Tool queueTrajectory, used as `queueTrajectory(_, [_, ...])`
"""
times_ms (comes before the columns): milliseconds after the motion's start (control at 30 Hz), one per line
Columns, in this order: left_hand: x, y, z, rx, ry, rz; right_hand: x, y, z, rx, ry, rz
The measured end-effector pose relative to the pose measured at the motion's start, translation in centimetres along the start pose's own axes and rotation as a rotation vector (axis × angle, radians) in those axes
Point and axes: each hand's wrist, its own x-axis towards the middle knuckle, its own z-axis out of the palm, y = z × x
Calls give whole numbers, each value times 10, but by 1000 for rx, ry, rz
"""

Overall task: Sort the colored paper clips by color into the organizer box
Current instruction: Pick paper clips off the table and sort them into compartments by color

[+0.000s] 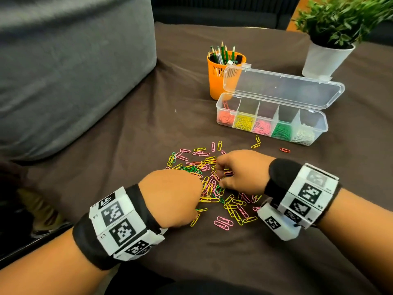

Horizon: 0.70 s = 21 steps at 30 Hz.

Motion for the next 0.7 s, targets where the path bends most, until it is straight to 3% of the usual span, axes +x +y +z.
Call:
queueTrajectory(200, [-5, -24, -7, -275, -64, -5, -3, 11, -2, 34, -47, 0])
queueTrajectory(400, [-2, -45, -16, -617, 59, 1, -22, 33, -7, 382, 9, 33])
queueTrajectory(467, [2, -50, -15, -767, 80, 28, -26, 37, -1, 622, 23, 25])
queueTrajectory(533, [8, -53, -12, -747, 111, 28, -27, 40, 3, 851, 18, 31])
queueTrajectory(600, [15, -53, -10, -730, 124, -11, -27, 43, 6, 898, 32, 30])
queueTrajectory(700, [23, -48, -6, -884, 47, -59, -26, 44, 8, 962, 77, 49])
